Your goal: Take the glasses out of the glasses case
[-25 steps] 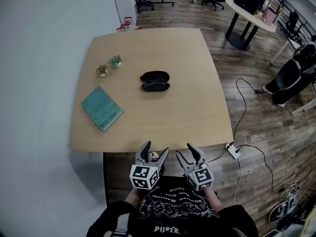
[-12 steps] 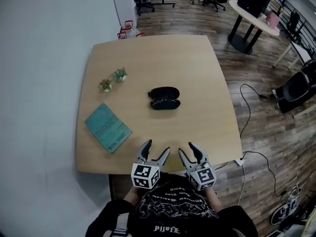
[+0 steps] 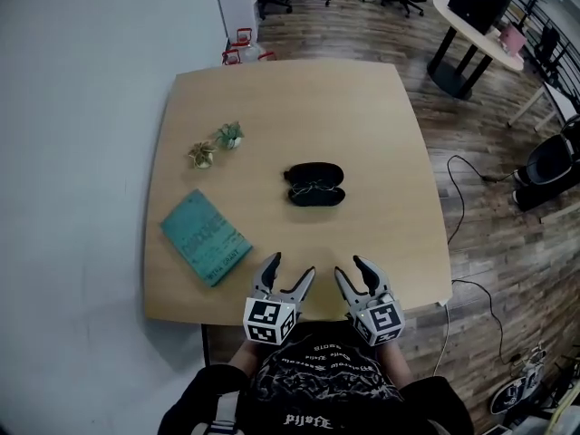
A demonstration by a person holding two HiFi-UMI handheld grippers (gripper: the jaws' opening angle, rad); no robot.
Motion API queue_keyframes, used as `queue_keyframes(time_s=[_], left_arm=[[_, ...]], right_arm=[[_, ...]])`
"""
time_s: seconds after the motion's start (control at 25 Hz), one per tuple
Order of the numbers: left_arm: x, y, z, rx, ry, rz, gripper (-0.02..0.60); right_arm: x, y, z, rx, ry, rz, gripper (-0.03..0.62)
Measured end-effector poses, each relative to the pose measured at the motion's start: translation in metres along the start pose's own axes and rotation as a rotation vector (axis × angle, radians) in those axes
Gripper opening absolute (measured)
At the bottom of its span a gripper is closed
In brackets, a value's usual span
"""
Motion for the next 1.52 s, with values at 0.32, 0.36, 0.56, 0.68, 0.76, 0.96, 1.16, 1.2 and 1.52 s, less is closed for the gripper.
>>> queue_keyframes(time_s=[0.32, 0.36, 0.56, 0.68, 0.76, 0.96, 1.16, 1.2, 1.52], left_arm=[[-0.015, -0.016, -0.006, -0.011, 0.037, -0.052, 0.356], [-0.016, -0.017, -0.006, -0.016, 0.040, -0.057, 0.356], [-0.023, -0.030, -0.013, -0.025, 0.052, -0.086, 0.356], [-0.029, -0.037, -0.015, -0.028, 0.062, -0.108, 0.356], [-0.031, -0.043, -0.016, -0.030, 0.067, -0.120, 0.356], [-0.033, -0.057, -0.016, -0.043, 0.076, -0.142, 0.356], [-0.032, -0.066, -0.016, -0.062, 0.068, -0.147, 0.356], [-0.031, -0.067, -0.016, -0.067, 0.064, -0.146, 0.356], [-0.029, -0.078, -0.008, -0.117, 0.062, -0.137, 0.356]], right_arm=[[0.028, -0.029, -0.029, -0.055, 0.067, -0.104, 0.209], [0.031, -0.034, -0.034, -0.065, 0.082, -0.124, 0.209], [0.059, -0.060, -0.063, -0.122, 0.192, -0.174, 0.209], [0.073, -0.077, -0.075, -0.176, 0.244, -0.215, 0.209], [0.080, -0.089, -0.078, -0.238, 0.308, -0.249, 0.209], [0.100, -0.123, -0.083, -0.336, 0.401, -0.315, 0.209], [0.115, -0.154, -0.074, -0.411, 0.437, -0.392, 0.209], [0.116, -0.159, -0.072, -0.424, 0.441, -0.408, 0.209], [0.132, -0.197, -0.040, -0.582, 0.532, -0.508, 0.209]])
Point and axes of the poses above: the fingertips, and each gripper's own axes: y backward along the fingers, x to its right, z out of its underside, the point moved 3 cm from there along y, backward along the fingers, and after that the axes turned 15 degrees about -z, right-handed, at the moved point
